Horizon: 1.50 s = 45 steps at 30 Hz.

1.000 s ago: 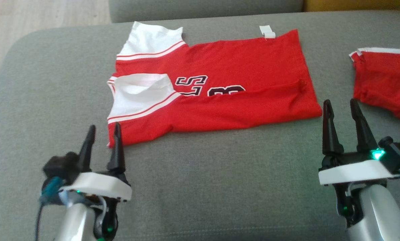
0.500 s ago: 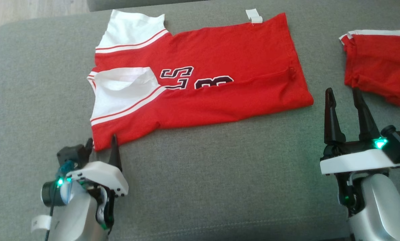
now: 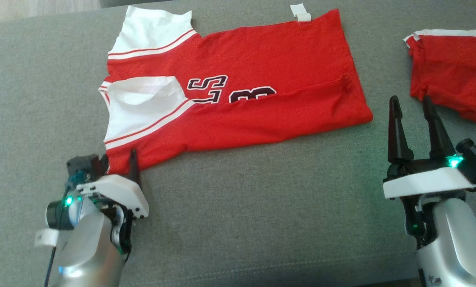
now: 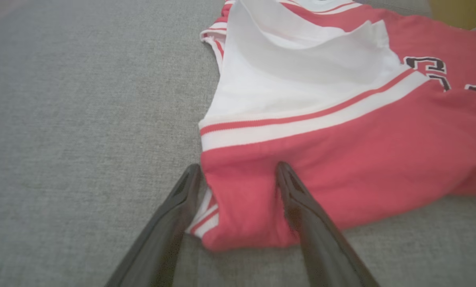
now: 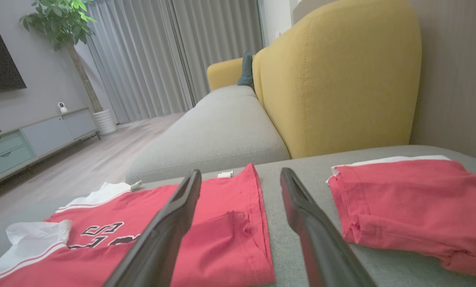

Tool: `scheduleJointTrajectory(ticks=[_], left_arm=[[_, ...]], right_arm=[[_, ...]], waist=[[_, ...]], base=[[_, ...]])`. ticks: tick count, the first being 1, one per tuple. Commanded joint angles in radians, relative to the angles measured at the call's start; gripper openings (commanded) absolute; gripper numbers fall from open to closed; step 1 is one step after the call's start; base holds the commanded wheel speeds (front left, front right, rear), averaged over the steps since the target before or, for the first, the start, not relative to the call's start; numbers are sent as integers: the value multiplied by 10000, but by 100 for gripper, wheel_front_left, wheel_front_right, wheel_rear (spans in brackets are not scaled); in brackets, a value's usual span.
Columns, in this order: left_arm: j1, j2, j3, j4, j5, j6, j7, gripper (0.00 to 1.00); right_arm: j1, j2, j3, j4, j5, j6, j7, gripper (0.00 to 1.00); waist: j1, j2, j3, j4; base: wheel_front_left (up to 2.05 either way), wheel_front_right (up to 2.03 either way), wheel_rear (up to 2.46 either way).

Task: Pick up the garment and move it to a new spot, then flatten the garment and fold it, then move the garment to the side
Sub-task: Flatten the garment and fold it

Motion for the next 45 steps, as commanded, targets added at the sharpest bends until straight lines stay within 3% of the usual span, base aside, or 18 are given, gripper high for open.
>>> scheduleJointTrajectory(ticks=[1, 2, 3, 9, 17, 24, 29, 30, 31, 32, 45], left_arm=[[-276, 265, 122, 122, -5, -91, 166, 100], [-366, 266, 61, 234, 4, -168, 233, 100], [-535, 256, -29, 341, -25, -404, 153, 0], [-855, 237, -72, 253, -9, -439, -346, 0], [-847, 177, -407, -1090, 342, -674, -531, 0], [-667, 93, -869, -1971, 681, -847, -535, 0], [-656, 63, -1037, -2174, 773, -856, -536, 0], [-669, 63, -1049, -2193, 781, -854, -537, 0], [-686, 77, -1051, -2204, 788, -850, -537, 0], [-708, 108, -1051, -2212, 806, -836, -537, 0], [-516, 772, -742, -2011, 736, -721, -537, 0]], right_arm=[[-340, -183, 86, -238, -98, -9, 137, 100], [-369, -184, 24, -187, -134, -9, 235, 100], [-452, -157, -113, -71, -210, -9, 433, 100], [-792, 66, -580, 601, -584, -9, 1524, 100], [-1529, 479, -1405, 2199, -822, -9, 3082, 100], [-2244, 600, -2158, 3430, -1602, -9, 3538, 100], [-2806, 638, -2211, 4264, -1433, -9, 3797, 100], [-2897, 640, -2109, 4409, -1414, -9, 3889, 89], [-2982, 642, -2013, 4520, -1392, -9, 3944, 23], [-3064, 643, -1916, 4604, -1369, -9, 3991, 0], [-2915, 218, -843, 4125, -223, -9, 4443, 0]], waist=[[0, -1, 35, 21], [0, -1, 60, 40], [0, -1, 100, 88], [0, -1, 188, 386], [0, -1, 374, 970], [0, -1, 555, 1272], [0, -1, 691, 1339], [0, -1, 707, 1341], [0, -1, 721, 1332], [0, -1, 731, 1320], [0, -1, -7, 802]], base=[[0, 0, 0], [0, 0, 0], [0, 0, 0], [0, 0, 0], [0, 0, 0], [0, 0, 0], [0, 0, 0], [0, 0, 0], [0, 0, 0], [0, 0, 0], [0, 0, 0]])
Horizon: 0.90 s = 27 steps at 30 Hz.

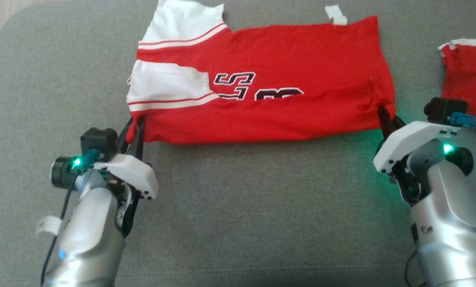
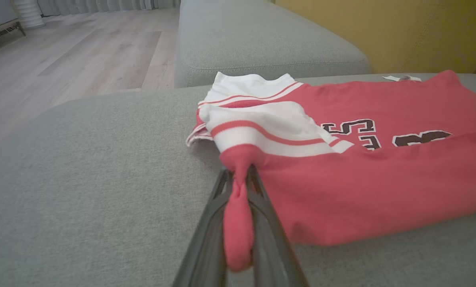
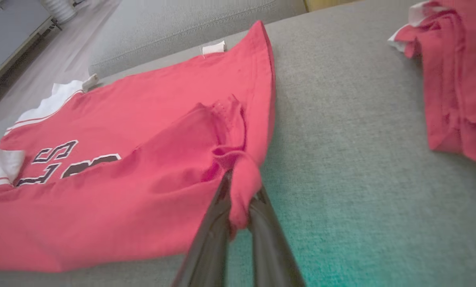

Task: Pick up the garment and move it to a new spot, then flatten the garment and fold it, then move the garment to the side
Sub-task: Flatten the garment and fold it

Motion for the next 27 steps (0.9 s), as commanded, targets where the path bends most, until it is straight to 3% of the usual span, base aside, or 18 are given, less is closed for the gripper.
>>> scheduleJointTrajectory(ticks=[1, 11, 22, 23, 24, 25, 26, 27], left_arm=[[-1, 424, 470, -281, -33, 58, -123, 0], [1012, 909, 360, -378, -106, -107, 11, 0], [2367, 1034, -120, -1544, -424, -420, 1483, 0], [2431, 1022, -172, -1618, -435, -418, 1663, 0], [2493, 1009, -240, -1673, -458, -439, 1862, 0], [2545, 1013, -304, -1719, -490, -477, 2025, 36], [2582, 1023, -342, -1773, -513, -493, 2144, 85], [2614, 1035, -364, -1821, -533, -492, 2272, 100]], right_arm=[[161, -192, 347, -576, 300, -9, 138, 0], [2169, -786, 455, -2466, 1646, -9, 1851, 0], [4081, -417, -359, -4411, 1532, -9, 3600, 0], [4135, -355, -416, -4504, 1469, -9, 3634, 40], [4174, -290, -465, -4572, 1421, -9, 3677, 100], [4200, -239, -458, -4642, 1375, -9, 3726, 100], [4206, -197, -435, -4726, 1346, -9, 3751, 100], [4181, -163, -447, -4817, 1321, -9, 3726, 100]], waist=[[0, 0, -297, -154], [0, 0, -1499, -455], [0, 0, -1917, -568], [0, 0, -1922, -577], [0, 0, -1929, -589], [0, 0, -1934, -602], [0, 0, -1935, -618], [0, 0, -1933, -641]], base=[[0, 0, 0], [0, 0, 0], [0, 0, 0], [0, 0, 0], [0, 0, 0], [0, 0, 0], [0, 0, 0], [0, 0, 0]])
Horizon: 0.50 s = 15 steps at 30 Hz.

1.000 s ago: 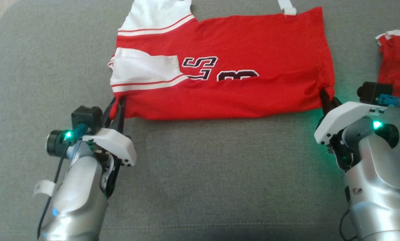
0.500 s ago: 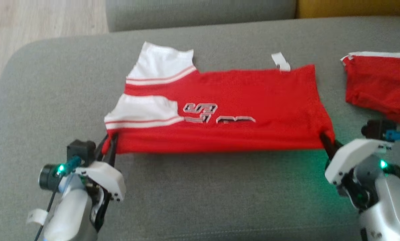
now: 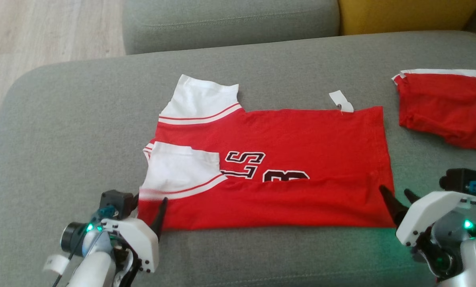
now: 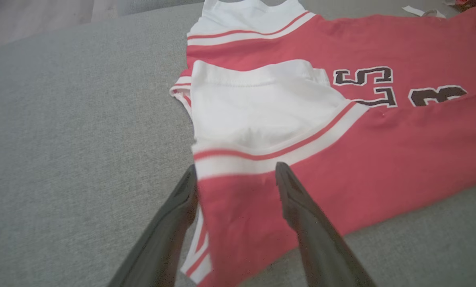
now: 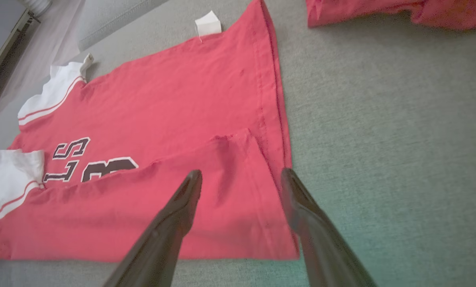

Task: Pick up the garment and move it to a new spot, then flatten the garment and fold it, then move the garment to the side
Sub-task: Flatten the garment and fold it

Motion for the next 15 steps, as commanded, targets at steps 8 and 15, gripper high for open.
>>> scheduleJointTrajectory(ticks=[8, 15], left_arm=[[-411, 503, 634, -1074, -80, 398, -57, 100], [-1620, 565, 1331, -2089, -238, 792, -1388, 100]], right_arm=[[-847, 47, 150, -1003, -301, -9, -1161, 100], [-1778, -353, 619, -1313, -385, -9, -3051, 100]], waist=[[1, 0, 144, -138], [1, 0, 732, -299]], base=[[0, 0, 0], [0, 0, 0]])
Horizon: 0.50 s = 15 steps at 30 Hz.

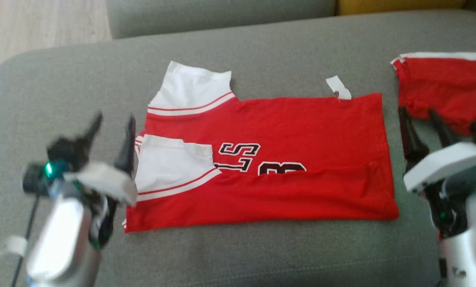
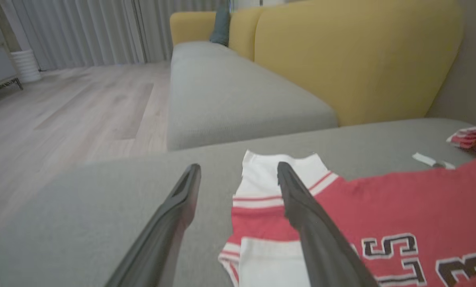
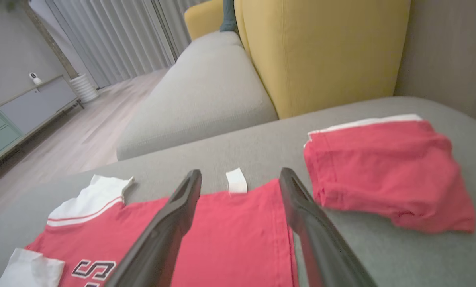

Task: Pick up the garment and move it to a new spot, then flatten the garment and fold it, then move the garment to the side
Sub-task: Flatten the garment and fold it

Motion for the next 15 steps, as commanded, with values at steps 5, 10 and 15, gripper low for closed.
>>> scheduleJointTrajectory(ticks=[5, 10, 15], left_arm=[[-1972, 388, 353, -329, -262, -533, -17, 100], [-4204, 846, -80, 552, -810, -1175, 1418, 100], [-6028, 1688, -1338, 1445, -1752, -1297, 3165, 100]], right_arm=[[-1195, -399, 712, -498, -66, -9, -1068, 100], [-2095, -581, 1159, -506, -159, -9, -1387, 100], [-2945, -568, 1688, -446, -211, -9, -1470, 100]], waist=[[0, 0, 898, -271], [0, 0, 1995, -533], [0, 0, 2854, -989]], base=[[0, 0, 0], [0, 0, 0], [0, 0, 0]])
